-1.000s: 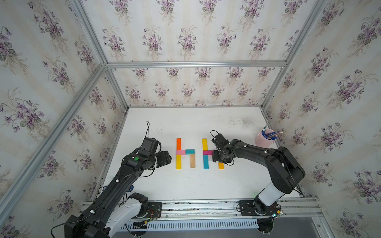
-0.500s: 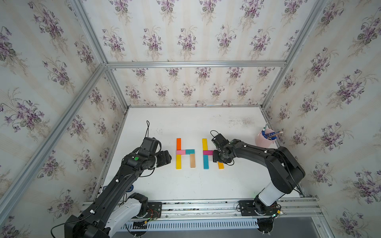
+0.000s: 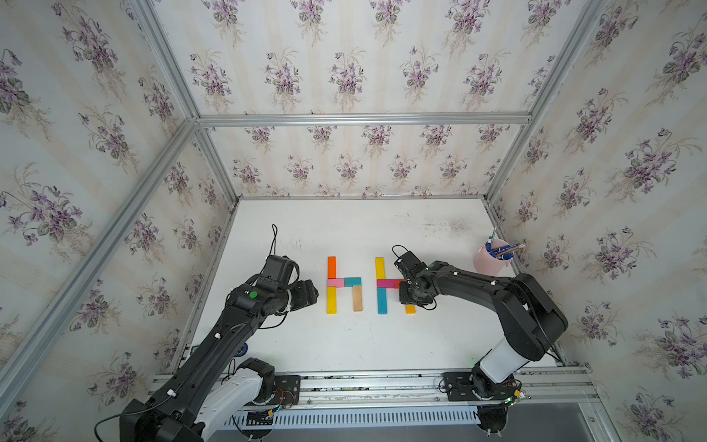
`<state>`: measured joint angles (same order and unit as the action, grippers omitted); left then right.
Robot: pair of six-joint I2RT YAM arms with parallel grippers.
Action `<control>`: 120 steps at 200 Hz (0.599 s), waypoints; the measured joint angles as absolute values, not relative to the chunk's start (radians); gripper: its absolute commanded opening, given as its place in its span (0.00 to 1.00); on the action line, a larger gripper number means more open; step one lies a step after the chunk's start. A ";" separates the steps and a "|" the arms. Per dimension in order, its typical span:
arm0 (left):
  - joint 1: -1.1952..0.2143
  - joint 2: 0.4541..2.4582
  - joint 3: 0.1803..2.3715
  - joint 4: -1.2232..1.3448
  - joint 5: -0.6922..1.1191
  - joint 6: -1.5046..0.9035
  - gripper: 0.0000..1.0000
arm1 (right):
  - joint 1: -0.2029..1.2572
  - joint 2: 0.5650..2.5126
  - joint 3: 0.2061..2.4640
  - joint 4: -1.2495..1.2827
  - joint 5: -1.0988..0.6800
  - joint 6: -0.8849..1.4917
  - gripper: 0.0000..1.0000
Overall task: Assemble the letter h with building blocks
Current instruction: Assemble the building block at the center of the board.
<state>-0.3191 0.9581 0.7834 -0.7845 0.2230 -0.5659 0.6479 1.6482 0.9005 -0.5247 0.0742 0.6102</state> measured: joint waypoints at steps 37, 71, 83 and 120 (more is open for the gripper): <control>-0.319 0.958 0.778 -0.783 0.223 -0.566 0.78 | 0.648 1.649 0.900 -0.525 0.076 0.611 0.38; -0.319 0.956 0.776 -0.783 0.223 -0.566 0.78 | 0.648 1.650 0.901 -0.524 0.079 0.613 0.41; -0.318 0.954 0.776 -0.783 0.223 -0.566 0.78 | 0.648 1.652 0.905 -0.526 0.078 0.613 0.44; -0.318 0.953 0.776 -0.783 0.223 -0.566 0.78 | 0.648 1.666 0.925 -0.531 0.077 0.604 0.45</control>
